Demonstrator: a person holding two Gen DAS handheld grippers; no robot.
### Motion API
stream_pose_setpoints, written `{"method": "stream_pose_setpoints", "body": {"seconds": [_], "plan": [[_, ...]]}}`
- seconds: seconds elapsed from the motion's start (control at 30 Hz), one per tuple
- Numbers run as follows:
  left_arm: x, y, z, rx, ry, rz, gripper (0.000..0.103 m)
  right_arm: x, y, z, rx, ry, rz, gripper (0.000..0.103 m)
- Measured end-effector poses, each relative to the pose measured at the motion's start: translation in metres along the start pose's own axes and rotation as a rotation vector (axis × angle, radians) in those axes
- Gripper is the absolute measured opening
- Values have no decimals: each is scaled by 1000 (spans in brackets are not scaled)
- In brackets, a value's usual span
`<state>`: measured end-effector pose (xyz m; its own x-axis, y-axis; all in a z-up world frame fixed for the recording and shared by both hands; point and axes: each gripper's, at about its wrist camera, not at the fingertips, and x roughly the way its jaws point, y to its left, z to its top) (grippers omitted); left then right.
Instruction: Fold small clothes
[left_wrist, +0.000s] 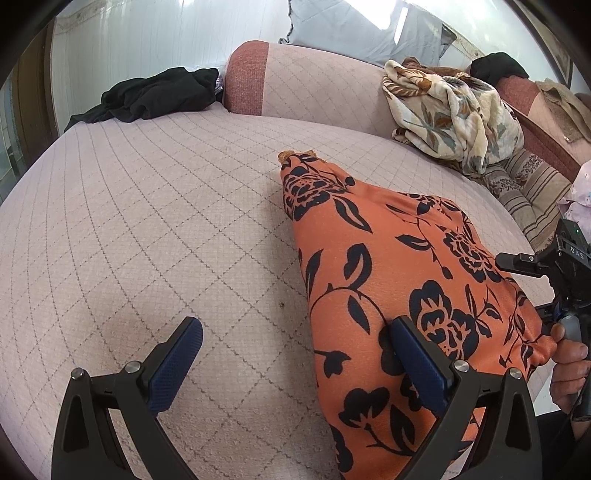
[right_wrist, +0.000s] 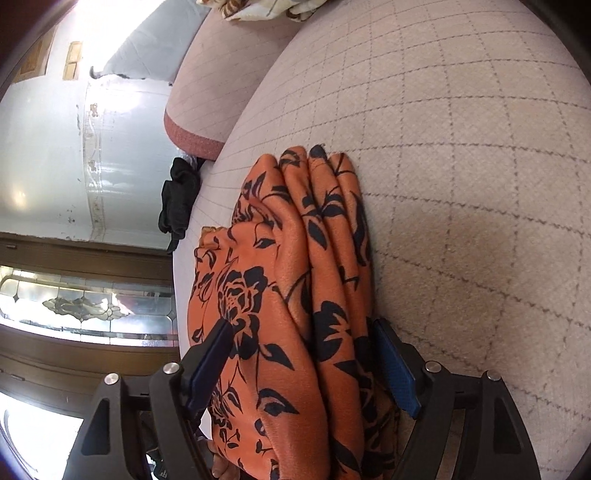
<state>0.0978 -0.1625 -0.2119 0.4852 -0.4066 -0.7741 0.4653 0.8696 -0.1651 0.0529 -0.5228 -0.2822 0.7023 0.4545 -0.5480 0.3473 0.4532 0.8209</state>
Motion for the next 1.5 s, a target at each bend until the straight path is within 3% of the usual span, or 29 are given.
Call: {"method": "stream_pose_setpoints", "body": {"seconds": [0.83,0.93,1.07,1.13,1.33,1.5], "plan": [[14,-25,0,17,40,-33,101,10,5,0,-29,44,18,80],[18,-22,1,-24,94,-133,101,4,4,1,-23,27,15,80],[31,-9,4,-148,209,-387,101,-10,5,3,-30,-30,24,80],[33,0,5,-197,252,-471,101,-10,4,5,-25,-20,24,80],[39,14,11,-206,366,-608,101,7,7,7,-49,50,-24,80],[42,-2,15,-81,366,-564,93,10,4,6,-55,54,-17,81]]}}
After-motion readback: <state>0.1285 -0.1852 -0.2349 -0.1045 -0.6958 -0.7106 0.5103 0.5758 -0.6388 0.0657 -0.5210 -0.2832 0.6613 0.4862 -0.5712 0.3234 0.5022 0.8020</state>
